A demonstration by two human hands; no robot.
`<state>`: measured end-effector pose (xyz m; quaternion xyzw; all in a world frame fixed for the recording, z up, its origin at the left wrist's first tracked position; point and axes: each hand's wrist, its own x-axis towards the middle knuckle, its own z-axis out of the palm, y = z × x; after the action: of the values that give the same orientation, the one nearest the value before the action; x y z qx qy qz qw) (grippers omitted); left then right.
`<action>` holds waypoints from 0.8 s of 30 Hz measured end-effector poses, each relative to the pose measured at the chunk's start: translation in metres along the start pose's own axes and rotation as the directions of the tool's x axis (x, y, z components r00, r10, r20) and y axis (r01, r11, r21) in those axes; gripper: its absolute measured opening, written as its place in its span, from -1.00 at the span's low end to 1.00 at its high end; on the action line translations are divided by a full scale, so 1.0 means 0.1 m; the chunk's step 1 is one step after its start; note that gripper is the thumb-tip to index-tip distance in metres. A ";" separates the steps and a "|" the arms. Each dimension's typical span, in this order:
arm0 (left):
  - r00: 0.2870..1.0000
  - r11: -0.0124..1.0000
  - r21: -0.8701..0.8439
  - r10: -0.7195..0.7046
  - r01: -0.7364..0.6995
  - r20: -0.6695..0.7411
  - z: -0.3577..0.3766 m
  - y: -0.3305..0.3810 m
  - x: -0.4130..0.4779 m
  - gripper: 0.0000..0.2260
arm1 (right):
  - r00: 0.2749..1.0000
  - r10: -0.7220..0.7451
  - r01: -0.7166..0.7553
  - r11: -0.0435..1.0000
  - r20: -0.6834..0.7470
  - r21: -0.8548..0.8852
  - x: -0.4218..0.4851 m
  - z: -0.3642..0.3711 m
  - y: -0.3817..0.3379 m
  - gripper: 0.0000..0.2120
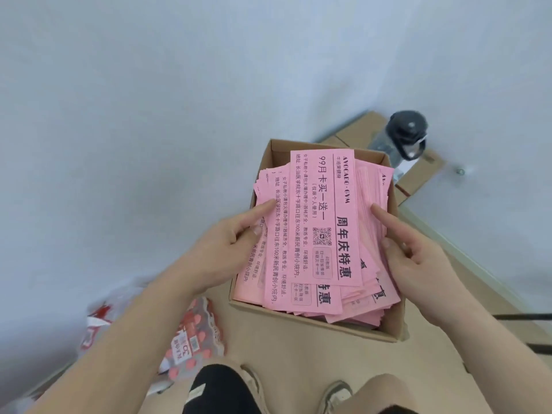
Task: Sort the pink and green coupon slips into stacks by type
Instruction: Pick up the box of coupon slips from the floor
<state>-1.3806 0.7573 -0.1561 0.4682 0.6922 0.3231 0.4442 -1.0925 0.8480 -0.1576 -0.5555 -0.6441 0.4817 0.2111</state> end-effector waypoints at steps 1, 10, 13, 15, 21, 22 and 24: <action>1.000 1.000 0.006 0.009 -0.009 0.010 -0.09 0.31 -0.21 -0.61 | 1.000 0.001 -0.001 1.000 -0.006 0.007 -0.21 -0.18 -0.27 -0.49; 0.958 0.983 0.043 0.162 -0.176 0.236 -0.31 2.37 -1.62 -0.60 | 0.968 0.064 -0.041 0.994 -0.241 0.100 -2.38 -1.37 -1.59 -0.50; 0.898 0.958 0.065 0.238 -0.281 0.370 0.03 2.72 -1.97 -0.59 | 0.907 0.125 -0.068 0.986 -0.402 0.153 -3.24 -1.63 -1.58 -0.50; 0.843 0.932 0.071 0.288 -0.356 0.455 0.34 2.88 -2.22 -0.59 | 0.852 0.166 -0.070 0.976 -0.496 0.207 -3.81 -1.76 -1.52 -0.49; 0.647 0.883 0.004 0.341 -0.470 0.681 1.54 3.19 -3.25 -0.60 | 0.645 0.305 -0.134 0.948 -0.701 0.289 -5.67 -1.96 -1.01 -0.51; 0.613 0.878 -0.010 0.342 -0.478 0.712 1.77 3.21 -3.47 -0.60 | 0.604 0.330 -0.149 0.941 -0.725 0.305 -6.01 -1.97 -0.92 -0.51; 0.536 0.860 -0.042 0.354 -0.509 0.767 2.27 3.21 -3.97 -0.60 | 0.523 0.381 -0.176 0.924 -0.762 0.341 -6.72 -2.00 -0.70 -0.49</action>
<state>-0.9897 0.5064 0.1549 0.7544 0.3337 0.1331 0.5494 -0.7693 0.3133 0.1685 -0.7829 -0.3173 0.2665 0.4641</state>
